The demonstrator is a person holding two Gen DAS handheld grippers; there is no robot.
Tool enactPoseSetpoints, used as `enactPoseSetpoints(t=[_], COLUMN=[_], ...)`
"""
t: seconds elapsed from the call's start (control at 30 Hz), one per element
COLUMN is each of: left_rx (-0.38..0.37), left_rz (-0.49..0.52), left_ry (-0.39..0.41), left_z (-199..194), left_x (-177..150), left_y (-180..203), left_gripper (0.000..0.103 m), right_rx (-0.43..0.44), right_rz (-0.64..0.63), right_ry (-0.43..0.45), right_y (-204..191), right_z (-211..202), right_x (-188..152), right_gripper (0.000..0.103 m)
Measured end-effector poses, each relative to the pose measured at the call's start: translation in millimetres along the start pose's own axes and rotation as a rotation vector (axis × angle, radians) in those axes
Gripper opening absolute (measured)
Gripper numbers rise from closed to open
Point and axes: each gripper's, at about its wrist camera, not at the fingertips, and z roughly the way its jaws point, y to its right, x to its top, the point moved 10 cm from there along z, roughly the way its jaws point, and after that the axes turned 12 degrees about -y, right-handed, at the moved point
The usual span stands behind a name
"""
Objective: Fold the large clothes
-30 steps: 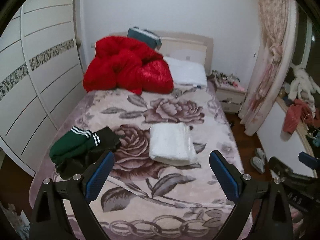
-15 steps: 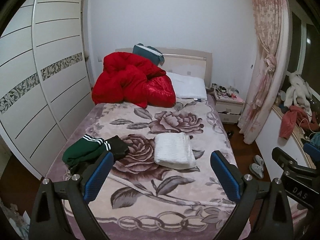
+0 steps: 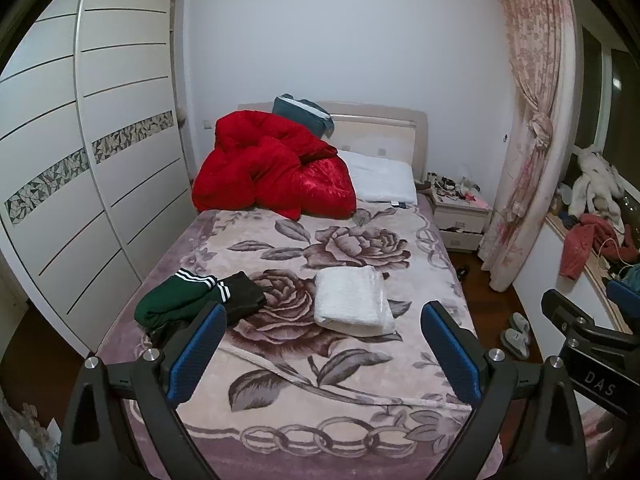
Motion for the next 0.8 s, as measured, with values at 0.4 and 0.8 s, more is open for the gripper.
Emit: enactPoseSetpoints(t=[0.4, 0.8], left_rx=[0.006, 0.013], left_rz=[-0.01, -0.011], left_ry=[0.0, 0.012], left_z=[-11.0, -18.6], left_x=[-10.0, -7.0], left_y=[-3.3, -1.1], left_gripper=[0.1, 0.1], right_rx=[0.01, 0.012], right_rz=[-0.006, -0.013], right_ry=[-0.004, 0.008], right_y=[-2.7, -6.0], right_z=[-7.1, -10.6], right_x=[-4.8, -2.0], right_gripper=[0.1, 0.1])
